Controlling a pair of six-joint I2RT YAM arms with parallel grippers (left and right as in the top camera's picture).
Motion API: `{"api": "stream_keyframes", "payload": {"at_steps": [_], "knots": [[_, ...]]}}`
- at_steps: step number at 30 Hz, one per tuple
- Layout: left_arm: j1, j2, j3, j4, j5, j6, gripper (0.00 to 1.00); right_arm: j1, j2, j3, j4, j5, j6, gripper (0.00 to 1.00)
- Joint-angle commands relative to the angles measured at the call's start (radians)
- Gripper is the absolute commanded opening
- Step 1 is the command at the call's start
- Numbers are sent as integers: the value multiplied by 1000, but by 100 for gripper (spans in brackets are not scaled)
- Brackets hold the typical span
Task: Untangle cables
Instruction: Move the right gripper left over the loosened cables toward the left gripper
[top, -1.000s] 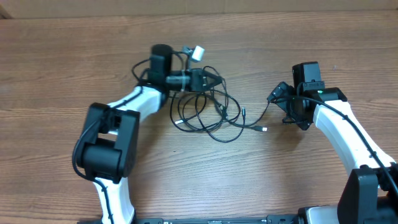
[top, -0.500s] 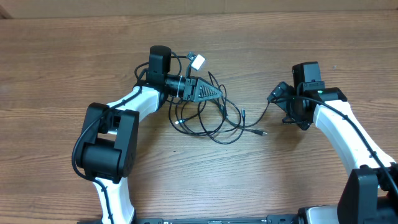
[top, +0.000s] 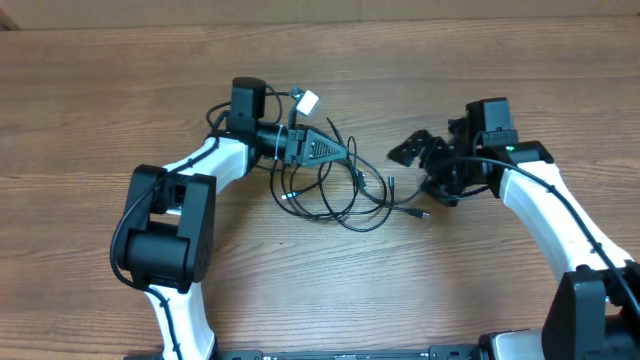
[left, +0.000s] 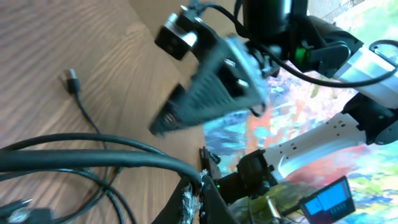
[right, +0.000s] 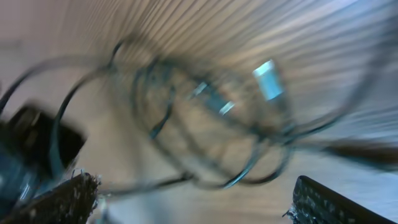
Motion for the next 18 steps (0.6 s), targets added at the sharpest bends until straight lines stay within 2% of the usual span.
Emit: {"api": "stream_keyframes", "payload": {"at_steps": [1,2,4,13,15,18], "knots": [[29,5,8,-18,26,98,4,34,3,-4,15,-154,-32,71],[37,5,8,-19,25,98,4,41,3,-4,23,-153,-24,62],[50,5,8,-19,25,98,4,57,3,-4,42,-153,21,57],[66,5,8,-26,25,97,4,182,3,-4,204,-60,245,62],[66,5,8,-26,25,97,4,224,3,-4,235,2,344,62],[64,5,8,-26,24,93,4,261,3,-4,263,88,366,62]]}}
